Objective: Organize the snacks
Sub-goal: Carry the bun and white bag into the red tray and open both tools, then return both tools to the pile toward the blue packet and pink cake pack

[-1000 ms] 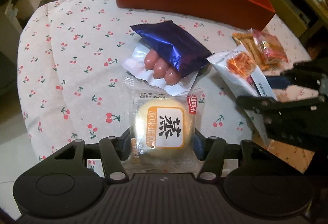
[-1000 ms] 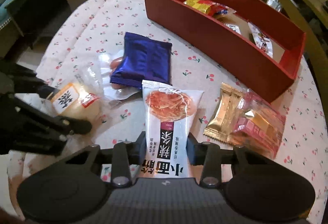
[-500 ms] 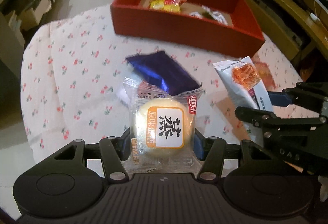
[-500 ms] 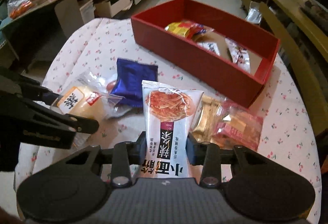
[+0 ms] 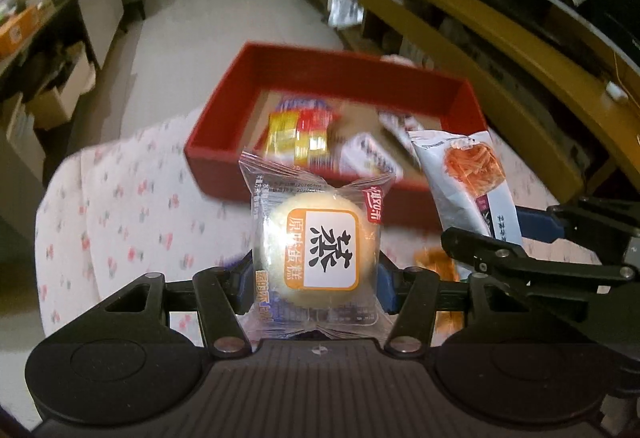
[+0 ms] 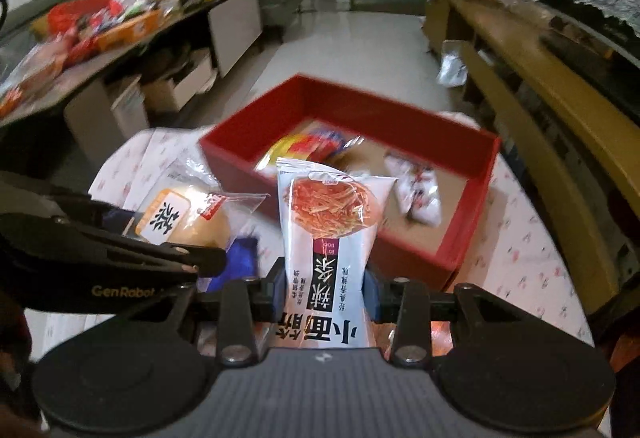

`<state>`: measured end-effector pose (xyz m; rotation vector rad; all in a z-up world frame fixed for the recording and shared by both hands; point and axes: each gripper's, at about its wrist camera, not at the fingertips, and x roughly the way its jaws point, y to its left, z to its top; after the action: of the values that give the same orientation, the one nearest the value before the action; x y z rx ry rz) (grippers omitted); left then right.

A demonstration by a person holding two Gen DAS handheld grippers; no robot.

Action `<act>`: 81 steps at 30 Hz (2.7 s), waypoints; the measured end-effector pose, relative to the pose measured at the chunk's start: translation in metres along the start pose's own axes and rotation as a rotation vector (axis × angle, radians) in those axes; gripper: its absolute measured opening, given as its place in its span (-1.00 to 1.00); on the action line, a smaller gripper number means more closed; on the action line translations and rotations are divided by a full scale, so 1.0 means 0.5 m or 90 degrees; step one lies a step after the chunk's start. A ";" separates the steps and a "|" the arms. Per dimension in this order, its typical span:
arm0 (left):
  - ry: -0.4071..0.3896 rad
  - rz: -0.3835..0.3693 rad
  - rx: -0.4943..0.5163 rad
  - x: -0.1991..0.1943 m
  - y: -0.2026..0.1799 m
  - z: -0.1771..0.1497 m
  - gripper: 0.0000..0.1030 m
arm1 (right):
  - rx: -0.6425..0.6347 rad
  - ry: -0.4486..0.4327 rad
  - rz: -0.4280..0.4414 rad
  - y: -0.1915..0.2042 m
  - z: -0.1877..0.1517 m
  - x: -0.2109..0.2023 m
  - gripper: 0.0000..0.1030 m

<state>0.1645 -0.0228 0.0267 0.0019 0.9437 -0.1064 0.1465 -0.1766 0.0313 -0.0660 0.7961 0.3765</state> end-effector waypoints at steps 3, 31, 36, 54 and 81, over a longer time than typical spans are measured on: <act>-0.015 0.014 0.005 0.015 -0.009 0.034 0.21 | 0.009 -0.011 -0.013 -0.015 0.031 0.018 -0.19; 0.005 0.047 -0.027 0.199 0.004 0.149 0.23 | 0.007 -0.002 -0.089 -0.092 0.129 0.224 -0.21; 0.012 0.048 -0.019 0.205 -0.002 0.145 0.27 | 0.017 0.010 -0.101 -0.104 0.130 0.241 -0.20; 0.004 0.059 -0.028 0.179 0.009 0.144 0.62 | 0.041 -0.017 -0.113 -0.116 0.142 0.213 0.07; 0.042 0.020 -0.092 0.062 0.071 0.032 0.72 | 0.037 -0.034 -0.067 -0.061 0.072 0.077 0.25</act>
<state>0.1986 0.0091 0.0092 -0.1146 1.0146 -0.0093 0.2067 -0.1861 0.0267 -0.0436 0.7463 0.2543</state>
